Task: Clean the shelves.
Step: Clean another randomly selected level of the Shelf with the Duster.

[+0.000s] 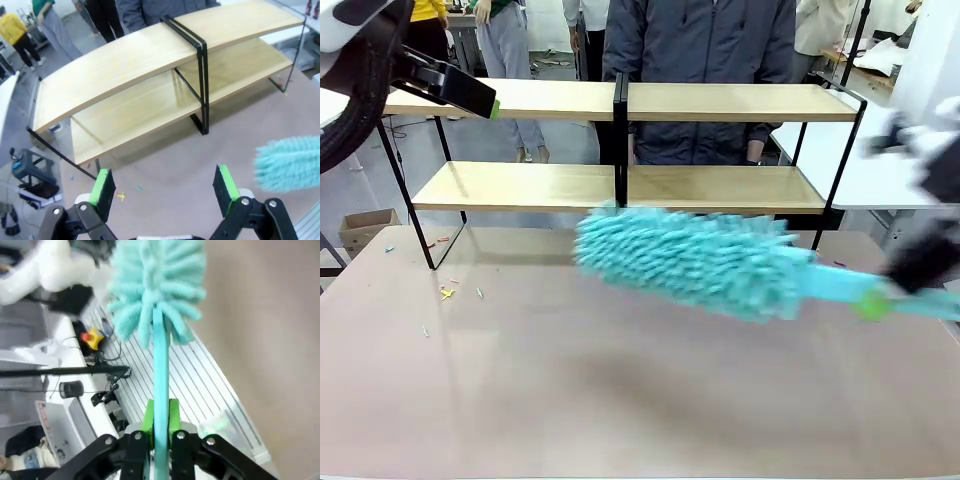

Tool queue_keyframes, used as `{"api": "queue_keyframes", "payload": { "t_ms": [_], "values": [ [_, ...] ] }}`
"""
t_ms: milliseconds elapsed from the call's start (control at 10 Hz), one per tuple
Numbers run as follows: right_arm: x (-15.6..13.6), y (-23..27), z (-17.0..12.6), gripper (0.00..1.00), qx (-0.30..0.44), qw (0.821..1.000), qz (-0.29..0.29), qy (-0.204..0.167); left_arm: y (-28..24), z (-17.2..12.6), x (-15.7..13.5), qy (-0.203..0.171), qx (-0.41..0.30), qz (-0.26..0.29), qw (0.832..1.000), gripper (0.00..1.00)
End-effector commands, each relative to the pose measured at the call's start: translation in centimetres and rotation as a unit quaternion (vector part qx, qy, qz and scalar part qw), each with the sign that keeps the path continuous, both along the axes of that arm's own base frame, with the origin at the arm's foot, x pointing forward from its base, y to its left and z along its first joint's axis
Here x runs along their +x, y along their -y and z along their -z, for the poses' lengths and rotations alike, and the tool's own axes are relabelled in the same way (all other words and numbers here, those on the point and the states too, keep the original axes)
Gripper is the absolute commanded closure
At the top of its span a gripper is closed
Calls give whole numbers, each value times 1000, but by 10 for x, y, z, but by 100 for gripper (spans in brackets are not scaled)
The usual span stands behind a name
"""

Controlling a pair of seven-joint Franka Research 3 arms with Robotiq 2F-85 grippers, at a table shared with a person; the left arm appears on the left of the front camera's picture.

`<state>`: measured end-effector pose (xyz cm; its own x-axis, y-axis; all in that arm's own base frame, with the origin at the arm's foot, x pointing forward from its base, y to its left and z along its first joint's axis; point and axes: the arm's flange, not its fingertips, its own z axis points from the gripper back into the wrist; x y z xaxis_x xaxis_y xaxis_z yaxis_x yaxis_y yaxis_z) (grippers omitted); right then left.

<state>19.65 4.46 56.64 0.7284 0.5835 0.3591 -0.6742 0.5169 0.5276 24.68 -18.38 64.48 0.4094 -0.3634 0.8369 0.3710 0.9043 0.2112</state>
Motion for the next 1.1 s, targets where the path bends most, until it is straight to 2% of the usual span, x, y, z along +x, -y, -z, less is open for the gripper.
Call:
{"api": "queue_keyframes", "payload": {
  "t_ms": [0, 100, 200, 400, 500, 600, 700, 1000],
  "values": [
    [-39, 79, -48, 88, 61, 991, 84, 81, -1, 0, 0, 1, 0, -2, 1000, 0],
    [-50, 109, -70, 88, 123, 970, 142, 155, -1, 0, 0, 1, 0, -2, 1000, 0],
    [-59, 129, -86, 88, 201, 930, 182, 248, -1, 0, 0, 1, 0, -2, 1000, 0],
    [-63, 150, -89, 88, 247, 853, 262, 377, -1, 0, 0, 1, 0, -2, 1000, 0],
    [-60, 158, -80, 88, 251, 831, 294, 401, -1, 0, 0, 1, 0, -2, 1000, 0],
    [-55, 164, -69, 88, 237, 817, 331, 409, -1, 0, 0, 1, 0, -2, 1000, 0],
    [-69, 180, -104, 88, 233, 886, 288, 281, -1, 0, 0, 1, 0, -2, 1000, 0],
    [-69, 180, -104, 88, 233, 886, 288, 281, -1, 0, 0, 1, 0, -2, 1000, 0]
  ]
}}
